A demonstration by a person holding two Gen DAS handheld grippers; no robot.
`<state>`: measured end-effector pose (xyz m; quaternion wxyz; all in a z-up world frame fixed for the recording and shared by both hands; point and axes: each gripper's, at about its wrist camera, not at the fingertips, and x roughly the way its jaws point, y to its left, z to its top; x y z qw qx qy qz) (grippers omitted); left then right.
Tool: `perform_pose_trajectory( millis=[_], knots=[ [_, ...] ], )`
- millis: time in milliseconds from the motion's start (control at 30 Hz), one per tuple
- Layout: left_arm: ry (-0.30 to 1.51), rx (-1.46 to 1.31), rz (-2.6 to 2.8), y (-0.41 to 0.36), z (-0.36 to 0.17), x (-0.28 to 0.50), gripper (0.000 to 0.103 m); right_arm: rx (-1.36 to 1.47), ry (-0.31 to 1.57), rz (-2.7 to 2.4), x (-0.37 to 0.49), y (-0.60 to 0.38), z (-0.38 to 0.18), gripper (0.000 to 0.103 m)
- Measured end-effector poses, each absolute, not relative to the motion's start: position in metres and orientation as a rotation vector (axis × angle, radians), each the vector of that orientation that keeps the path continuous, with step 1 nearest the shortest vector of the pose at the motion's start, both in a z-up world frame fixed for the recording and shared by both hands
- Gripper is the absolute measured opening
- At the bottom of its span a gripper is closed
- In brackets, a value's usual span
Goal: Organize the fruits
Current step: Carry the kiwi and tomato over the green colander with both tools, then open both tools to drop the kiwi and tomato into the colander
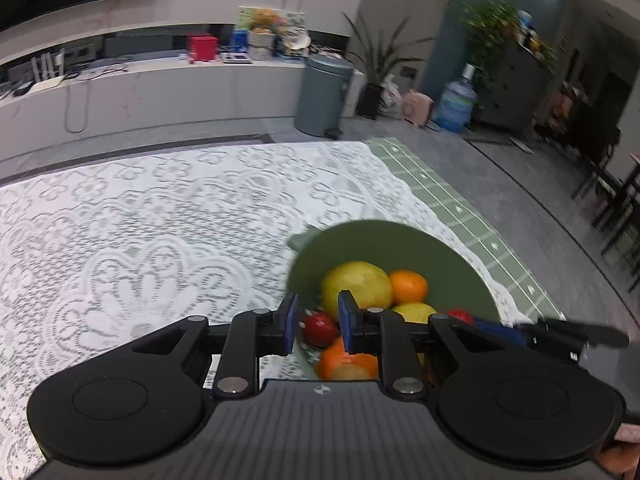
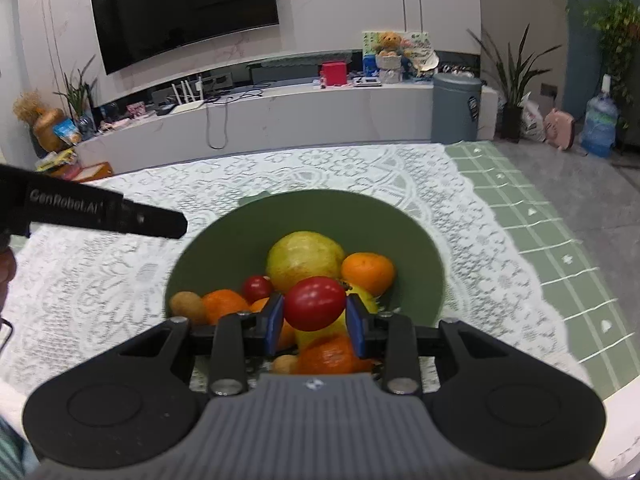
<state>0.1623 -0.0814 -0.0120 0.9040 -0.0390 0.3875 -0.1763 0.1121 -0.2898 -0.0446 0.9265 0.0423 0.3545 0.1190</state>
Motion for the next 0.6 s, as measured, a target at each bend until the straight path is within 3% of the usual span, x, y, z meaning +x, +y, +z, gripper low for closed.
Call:
perform_pose_trajectory(
  millis=[600],
  knots=[
    [0.916,-0.009,-0.551,-0.098,-0.029,0.147,0.023,0.174,0.855,0.3,0.12,-0.279,-0.048,0.031]
  ],
)
